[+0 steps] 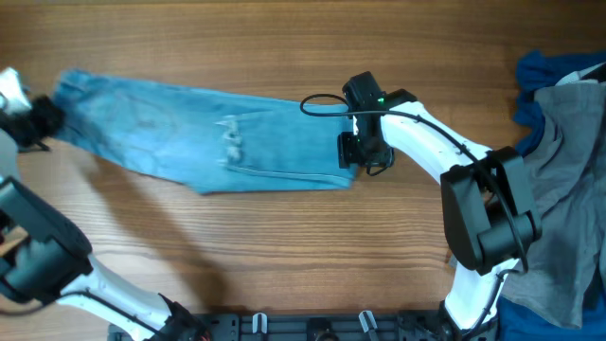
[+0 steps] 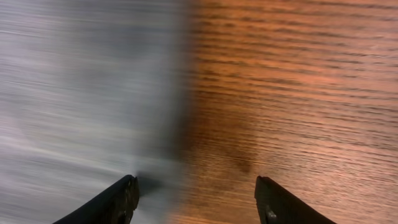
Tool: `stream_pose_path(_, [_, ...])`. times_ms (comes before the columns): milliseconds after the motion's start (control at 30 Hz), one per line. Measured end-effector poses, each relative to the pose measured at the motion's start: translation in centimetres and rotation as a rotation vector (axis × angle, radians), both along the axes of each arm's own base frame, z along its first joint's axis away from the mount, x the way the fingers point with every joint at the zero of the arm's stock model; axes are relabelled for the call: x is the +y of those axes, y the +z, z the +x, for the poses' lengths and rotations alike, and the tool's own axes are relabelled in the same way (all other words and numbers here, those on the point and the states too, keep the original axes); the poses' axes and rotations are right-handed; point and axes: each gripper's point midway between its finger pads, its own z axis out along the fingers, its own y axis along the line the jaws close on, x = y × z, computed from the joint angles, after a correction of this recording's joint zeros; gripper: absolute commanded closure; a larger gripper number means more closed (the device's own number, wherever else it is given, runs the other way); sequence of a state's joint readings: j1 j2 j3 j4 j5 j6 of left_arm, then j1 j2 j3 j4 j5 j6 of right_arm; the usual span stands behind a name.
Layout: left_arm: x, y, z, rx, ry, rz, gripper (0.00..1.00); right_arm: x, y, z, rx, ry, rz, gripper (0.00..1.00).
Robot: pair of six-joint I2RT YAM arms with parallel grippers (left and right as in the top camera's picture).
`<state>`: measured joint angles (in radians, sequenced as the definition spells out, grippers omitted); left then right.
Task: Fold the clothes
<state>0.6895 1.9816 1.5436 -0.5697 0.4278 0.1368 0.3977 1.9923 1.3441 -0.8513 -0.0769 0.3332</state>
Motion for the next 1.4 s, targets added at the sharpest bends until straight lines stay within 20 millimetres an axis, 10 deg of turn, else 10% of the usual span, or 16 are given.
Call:
stream_pose_path(200, [-2.1,12.4,0.7,-0.178,-0.014,0.18,0.96,-0.5,3.3,3.1,-0.1,-0.023,0.042,0.31])
stream_pose_path(333, [-7.9,14.4,1.1,-0.159,-0.097,0.201,0.96,-1.1,4.8,4.4,-0.136,-0.031,0.083,0.3])
stream_pose_path(900, [-36.0,10.9,1.1,-0.003,-0.571,0.041,0.96,-3.1,4.8,4.3,-0.104,-0.078,0.092,0.31])
stream_pose_path(1167, [-42.0,4.9,0.3,0.154,-0.652,-0.001,0.96,-3.2,4.7,3.9,-0.085,-0.078,0.086,0.32])
stream_pose_path(1400, [-43.6,4.7,-0.2,0.157,-0.68,0.006,0.96,-2.7,4.7,5.7,-0.164,-0.075,0.112,0.36])
